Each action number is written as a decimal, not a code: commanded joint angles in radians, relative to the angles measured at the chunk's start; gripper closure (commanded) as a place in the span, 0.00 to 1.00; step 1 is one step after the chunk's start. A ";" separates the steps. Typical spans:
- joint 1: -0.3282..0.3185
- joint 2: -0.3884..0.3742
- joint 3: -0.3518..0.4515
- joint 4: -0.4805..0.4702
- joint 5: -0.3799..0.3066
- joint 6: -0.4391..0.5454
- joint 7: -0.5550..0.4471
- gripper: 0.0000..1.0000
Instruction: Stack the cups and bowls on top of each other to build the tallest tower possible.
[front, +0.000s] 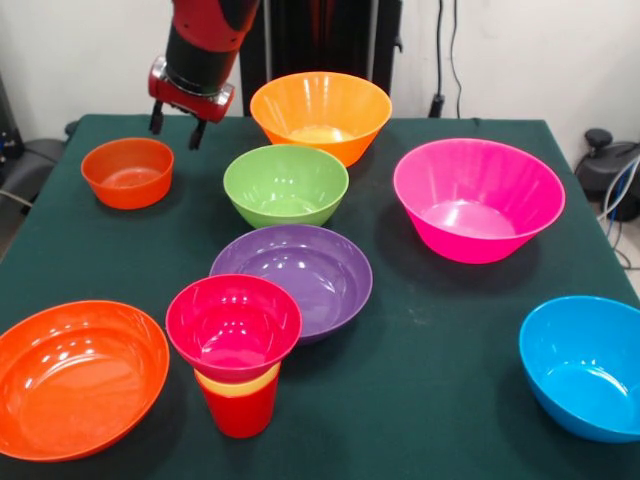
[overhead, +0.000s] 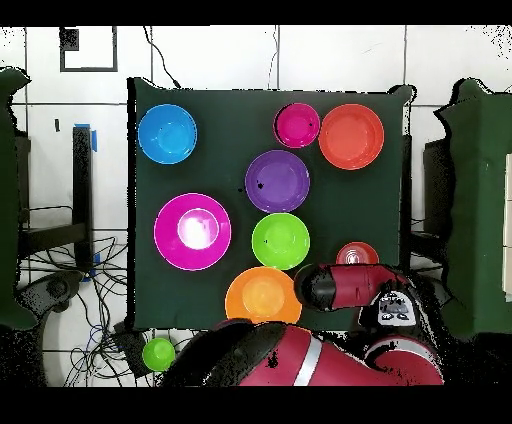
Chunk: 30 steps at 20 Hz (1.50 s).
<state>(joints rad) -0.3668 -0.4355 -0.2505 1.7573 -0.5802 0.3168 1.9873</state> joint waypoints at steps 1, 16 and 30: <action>0.003 0.088 0.038 -0.073 -0.025 -0.102 0.097 0.00; -0.010 0.102 0.041 -0.109 -0.029 -0.117 0.044 0.00; -0.040 -0.001 0.083 -0.076 -0.023 -0.014 -0.036 0.00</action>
<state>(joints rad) -0.3965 -0.4002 -0.2879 1.7530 -0.5829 0.2774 1.9873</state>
